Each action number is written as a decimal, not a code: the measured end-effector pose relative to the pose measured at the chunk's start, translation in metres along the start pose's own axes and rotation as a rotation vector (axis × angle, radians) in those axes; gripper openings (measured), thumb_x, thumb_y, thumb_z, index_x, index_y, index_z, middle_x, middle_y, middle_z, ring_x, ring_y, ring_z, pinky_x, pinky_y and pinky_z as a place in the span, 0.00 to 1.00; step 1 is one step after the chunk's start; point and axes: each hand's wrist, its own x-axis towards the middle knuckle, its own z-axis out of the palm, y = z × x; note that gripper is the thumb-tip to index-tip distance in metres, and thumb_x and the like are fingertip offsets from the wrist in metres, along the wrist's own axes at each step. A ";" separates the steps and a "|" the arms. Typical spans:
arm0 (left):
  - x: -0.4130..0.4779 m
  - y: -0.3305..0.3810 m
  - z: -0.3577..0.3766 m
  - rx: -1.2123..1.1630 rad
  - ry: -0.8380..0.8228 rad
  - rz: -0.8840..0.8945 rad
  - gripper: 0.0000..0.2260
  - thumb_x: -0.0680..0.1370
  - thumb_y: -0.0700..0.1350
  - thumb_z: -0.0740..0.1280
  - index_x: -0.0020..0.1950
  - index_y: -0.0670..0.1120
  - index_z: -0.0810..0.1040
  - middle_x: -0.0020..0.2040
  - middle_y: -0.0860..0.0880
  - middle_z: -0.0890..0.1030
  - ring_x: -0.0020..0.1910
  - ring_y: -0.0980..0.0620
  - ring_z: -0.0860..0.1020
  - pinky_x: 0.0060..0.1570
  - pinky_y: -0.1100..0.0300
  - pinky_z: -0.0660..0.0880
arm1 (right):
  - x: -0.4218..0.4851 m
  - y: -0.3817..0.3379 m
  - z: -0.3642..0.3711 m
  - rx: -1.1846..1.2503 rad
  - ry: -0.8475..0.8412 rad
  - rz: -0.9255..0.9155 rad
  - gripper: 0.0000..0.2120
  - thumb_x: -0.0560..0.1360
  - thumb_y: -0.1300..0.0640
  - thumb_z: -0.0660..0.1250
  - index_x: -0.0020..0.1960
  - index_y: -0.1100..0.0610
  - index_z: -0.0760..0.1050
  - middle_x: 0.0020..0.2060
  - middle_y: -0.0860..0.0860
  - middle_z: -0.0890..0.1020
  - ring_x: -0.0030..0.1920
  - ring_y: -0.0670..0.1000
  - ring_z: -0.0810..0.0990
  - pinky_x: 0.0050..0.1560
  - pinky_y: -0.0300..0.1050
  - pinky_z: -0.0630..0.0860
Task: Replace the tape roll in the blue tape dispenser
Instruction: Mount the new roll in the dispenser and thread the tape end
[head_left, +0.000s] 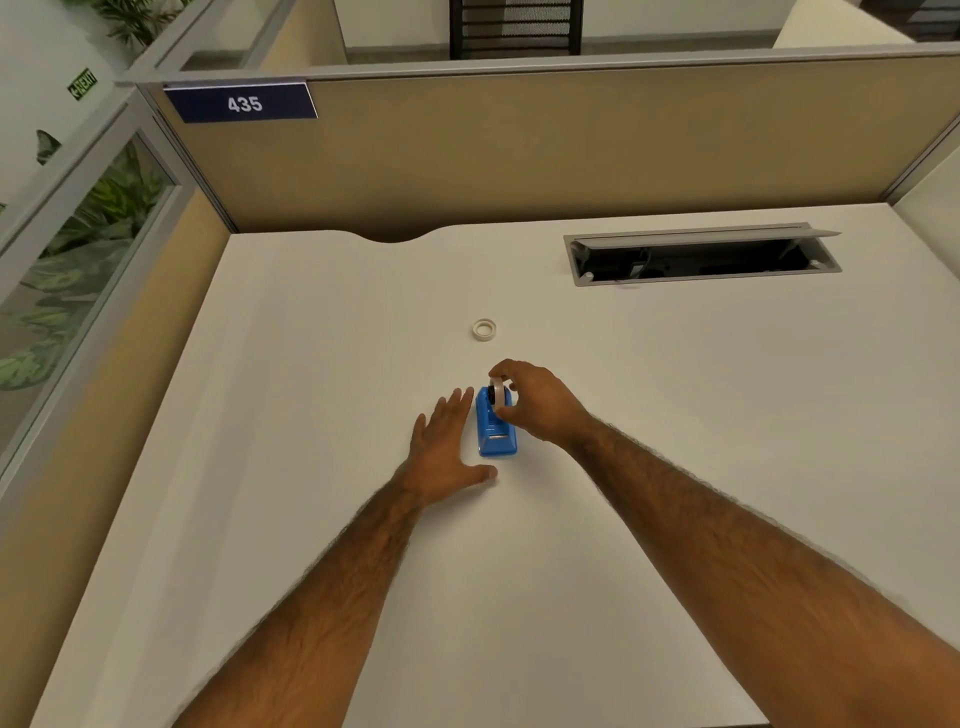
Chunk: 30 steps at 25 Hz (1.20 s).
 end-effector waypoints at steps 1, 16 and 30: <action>0.002 -0.002 0.003 0.057 0.006 -0.010 0.56 0.69 0.69 0.71 0.80 0.56 0.35 0.83 0.53 0.39 0.81 0.51 0.39 0.78 0.45 0.37 | 0.001 0.001 0.002 -0.001 0.000 0.002 0.24 0.70 0.61 0.74 0.65 0.54 0.72 0.61 0.52 0.79 0.56 0.52 0.78 0.55 0.45 0.75; 0.018 -0.006 0.016 0.259 0.118 0.001 0.49 0.70 0.78 0.53 0.80 0.56 0.35 0.83 0.49 0.39 0.81 0.45 0.37 0.75 0.40 0.34 | 0.009 0.008 0.016 -0.055 0.013 0.004 0.24 0.70 0.59 0.72 0.64 0.55 0.72 0.59 0.53 0.78 0.55 0.52 0.77 0.53 0.43 0.72; 0.017 -0.009 0.013 0.210 0.113 0.017 0.50 0.70 0.77 0.57 0.81 0.55 0.39 0.83 0.49 0.41 0.81 0.47 0.38 0.75 0.41 0.34 | 0.017 0.022 0.021 -0.027 -0.047 0.029 0.24 0.69 0.55 0.74 0.63 0.53 0.73 0.60 0.53 0.77 0.51 0.47 0.71 0.51 0.41 0.68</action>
